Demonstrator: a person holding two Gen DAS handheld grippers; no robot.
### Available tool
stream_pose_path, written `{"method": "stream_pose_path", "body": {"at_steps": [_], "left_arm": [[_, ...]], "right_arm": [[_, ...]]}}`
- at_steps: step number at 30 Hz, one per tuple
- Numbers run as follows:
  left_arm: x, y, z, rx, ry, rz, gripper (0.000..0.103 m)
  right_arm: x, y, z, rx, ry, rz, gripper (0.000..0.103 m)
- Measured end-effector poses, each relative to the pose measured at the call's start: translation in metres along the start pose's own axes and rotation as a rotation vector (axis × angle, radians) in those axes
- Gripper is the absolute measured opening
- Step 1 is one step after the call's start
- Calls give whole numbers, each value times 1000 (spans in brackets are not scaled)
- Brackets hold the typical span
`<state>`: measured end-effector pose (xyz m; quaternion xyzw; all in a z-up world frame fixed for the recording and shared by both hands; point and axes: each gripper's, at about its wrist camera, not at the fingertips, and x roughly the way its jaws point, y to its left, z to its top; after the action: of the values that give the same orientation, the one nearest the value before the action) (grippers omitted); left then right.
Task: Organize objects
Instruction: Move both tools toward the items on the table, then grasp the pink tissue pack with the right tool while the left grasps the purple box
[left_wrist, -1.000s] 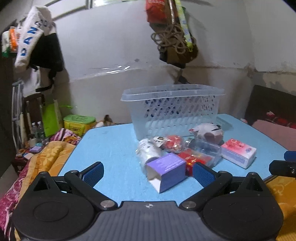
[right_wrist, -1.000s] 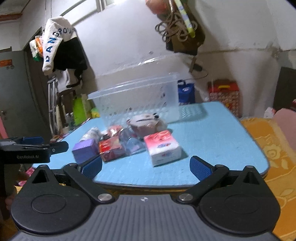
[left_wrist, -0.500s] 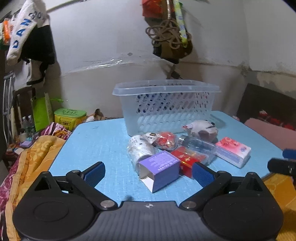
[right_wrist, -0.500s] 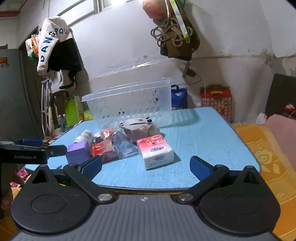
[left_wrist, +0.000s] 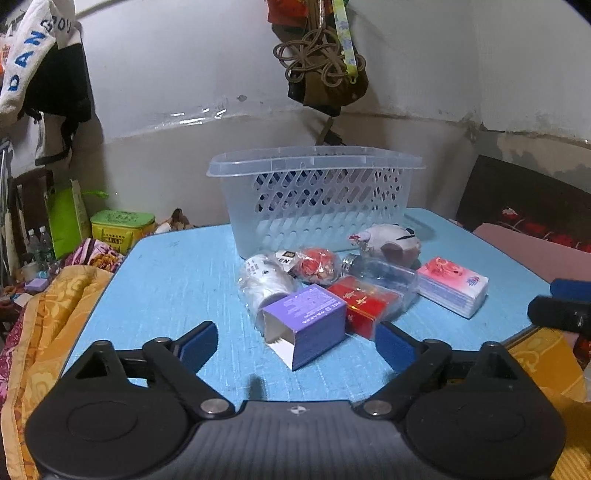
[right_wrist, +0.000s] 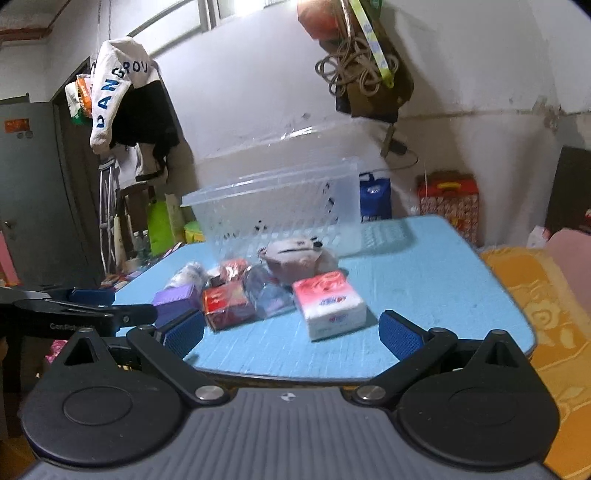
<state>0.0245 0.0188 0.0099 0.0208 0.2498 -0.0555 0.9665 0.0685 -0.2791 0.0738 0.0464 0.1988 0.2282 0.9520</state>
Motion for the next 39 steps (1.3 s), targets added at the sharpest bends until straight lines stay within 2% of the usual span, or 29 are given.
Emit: {"method": "stream_pose_path", "body": {"at_steps": [6,9,11,15,17,19,22,25,27,30,31,37,39], "left_arm": [[-5,7,18,102,35,-94,90],[0,14,30,107,106,-154,86],[7,15,36,129,162,-183,82],[22,22,44,83,228,-195,81],[29,24,48,63,256,-210,81],[36,27,51,25,293,-214,81],[46,26,49,41,316,-223,81],[59,31,44,48,352,-228,81],[67,34,41,39,370,-248,81],[77,34,34,45,368,-279,81],[79,33,32,57,378,-278,81],[79,27,30,97,343,-248,80],[84,28,30,99,351,-233,77]], "right_arm": [[0,-8,2,22,6,-25,103],[2,-15,7,59,20,4,103],[8,-18,12,79,51,32,103],[22,-14,31,36,138,72,103],[36,-9,49,-5,212,57,103],[50,-4,64,-62,241,14,103],[82,0,71,-121,315,-27,103],[110,0,69,-158,406,-41,96],[115,-5,61,-187,417,-76,96],[115,-18,51,-133,454,-30,90],[116,-18,47,-126,470,-27,85],[115,-5,40,-185,469,-38,77],[116,-7,40,-180,464,-40,74]]}}
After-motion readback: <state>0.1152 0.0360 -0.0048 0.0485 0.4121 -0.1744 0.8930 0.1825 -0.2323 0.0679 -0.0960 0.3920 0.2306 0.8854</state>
